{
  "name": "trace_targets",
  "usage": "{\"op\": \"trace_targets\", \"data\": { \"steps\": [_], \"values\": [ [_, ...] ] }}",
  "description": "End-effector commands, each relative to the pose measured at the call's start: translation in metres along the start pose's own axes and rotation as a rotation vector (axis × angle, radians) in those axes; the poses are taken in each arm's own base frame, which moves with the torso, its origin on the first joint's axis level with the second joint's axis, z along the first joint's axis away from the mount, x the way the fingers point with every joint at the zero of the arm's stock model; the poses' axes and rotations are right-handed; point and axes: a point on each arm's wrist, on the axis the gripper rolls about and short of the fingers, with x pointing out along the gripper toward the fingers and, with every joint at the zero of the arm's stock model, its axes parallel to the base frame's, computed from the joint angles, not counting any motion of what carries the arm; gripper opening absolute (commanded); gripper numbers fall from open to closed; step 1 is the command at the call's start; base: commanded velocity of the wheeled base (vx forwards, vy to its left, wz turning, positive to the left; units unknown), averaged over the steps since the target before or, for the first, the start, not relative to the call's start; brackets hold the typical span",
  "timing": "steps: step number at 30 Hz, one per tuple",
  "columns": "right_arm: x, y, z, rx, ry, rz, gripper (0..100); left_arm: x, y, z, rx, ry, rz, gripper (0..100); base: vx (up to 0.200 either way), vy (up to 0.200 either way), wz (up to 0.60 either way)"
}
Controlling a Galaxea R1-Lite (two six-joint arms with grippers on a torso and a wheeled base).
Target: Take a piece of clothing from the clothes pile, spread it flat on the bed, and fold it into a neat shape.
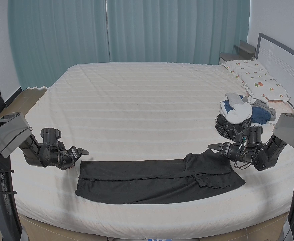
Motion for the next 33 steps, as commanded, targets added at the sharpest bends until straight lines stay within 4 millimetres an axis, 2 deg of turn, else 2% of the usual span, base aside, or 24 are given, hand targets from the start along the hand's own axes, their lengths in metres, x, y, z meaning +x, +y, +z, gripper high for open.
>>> {"op": "trace_targets", "data": {
  "steps": [1, 8, 9, 13, 18, 25, 33],
  "values": [
    [0.013, -0.013, -0.015, 0.003, 0.049, -0.02, 100, 0.0, 0.001, 0.0, -0.001, 0.001, 0.001, 100, 0.0, 0.0, 0.0],
    [0.011, -0.025, -0.018, -0.03, 0.062, -0.047, 100, 0.0, 0.001, 0.0, 0.0, 0.001, 0.001, 100, 0.0, 0.0, 0.0],
    [0.011, -0.025, -0.018, -0.03, 0.062, -0.047, 0, 0.0, 0.001, 0.0, 0.0, 0.001, 0.001, 100, 0.0, 0.0, 0.0],
    [0.009, -0.029, -0.022, -0.059, 0.069, -0.055, 0, 0.0, 0.001, -0.001, 0.0, 0.002, 0.002, 100, 0.0, 0.0, 0.0],
    [-0.001, -0.025, -0.021, -0.057, 0.067, -0.057, 0, 0.0, 0.0, -0.001, 0.003, 0.003, 0.001, 100, 0.0, 0.0, 0.0],
    [-0.028, -0.01, -0.022, -0.082, 0.036, -0.027, 0, 0.0, 0.0, -0.001, 0.003, 0.003, 0.001, 100, 0.0, 0.0, 0.0],
    [-0.052, -0.011, -0.038, -0.069, 0.074, 0.004, 0, 0.0, 0.001, -0.001, 0.001, 0.003, 0.003, 100, 0.0, 0.0, 0.0]
  ]
}}
